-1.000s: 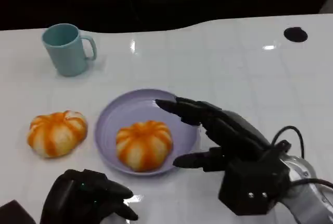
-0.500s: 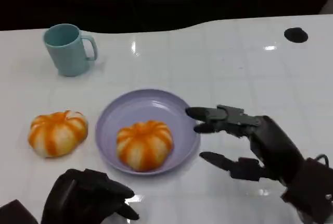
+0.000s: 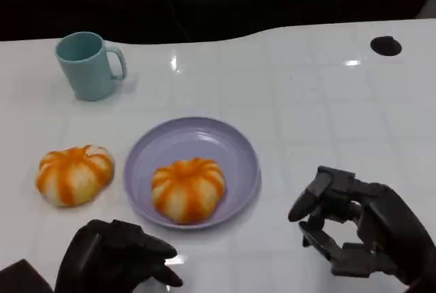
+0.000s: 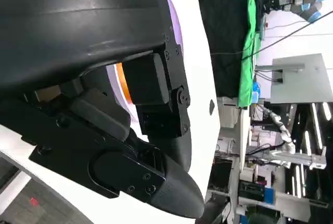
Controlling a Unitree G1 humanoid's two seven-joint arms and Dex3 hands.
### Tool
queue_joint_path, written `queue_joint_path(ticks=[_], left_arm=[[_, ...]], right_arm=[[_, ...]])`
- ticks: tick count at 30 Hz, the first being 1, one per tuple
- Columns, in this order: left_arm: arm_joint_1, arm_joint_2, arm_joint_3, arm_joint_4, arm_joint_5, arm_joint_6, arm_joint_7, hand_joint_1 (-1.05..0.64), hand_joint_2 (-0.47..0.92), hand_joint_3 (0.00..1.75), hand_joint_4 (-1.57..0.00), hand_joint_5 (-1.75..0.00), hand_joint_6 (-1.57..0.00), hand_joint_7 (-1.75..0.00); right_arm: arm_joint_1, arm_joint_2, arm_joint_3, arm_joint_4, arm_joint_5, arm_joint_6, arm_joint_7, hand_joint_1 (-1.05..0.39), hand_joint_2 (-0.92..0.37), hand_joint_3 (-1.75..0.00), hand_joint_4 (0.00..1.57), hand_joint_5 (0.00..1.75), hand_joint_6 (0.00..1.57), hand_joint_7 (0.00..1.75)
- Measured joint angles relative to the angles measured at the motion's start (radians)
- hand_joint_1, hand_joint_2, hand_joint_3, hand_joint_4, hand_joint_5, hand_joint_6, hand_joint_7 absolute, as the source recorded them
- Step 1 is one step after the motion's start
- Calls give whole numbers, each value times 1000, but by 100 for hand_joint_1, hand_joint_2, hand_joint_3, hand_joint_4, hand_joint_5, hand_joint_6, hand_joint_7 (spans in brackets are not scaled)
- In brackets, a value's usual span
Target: Grasp the bread from the table and place it into the plate.
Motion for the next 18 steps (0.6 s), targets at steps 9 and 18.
queue_joint_path(ticks=[9,18], left_arm=[[-5,0,1,12,-1,-3,0,-105,79,0,-157,-34,-157,-11],[-5,0,2,16,-1,-3,0,-105,79,0,-157,-34,-157,-12]], right_arm=[[19,0,-13,101,-120,-160,-51,-6,-53,-118,80,175,71,144],[4,0,-13,222,-153,-291,-64,-11,-51,-117,82,175,71,141]])
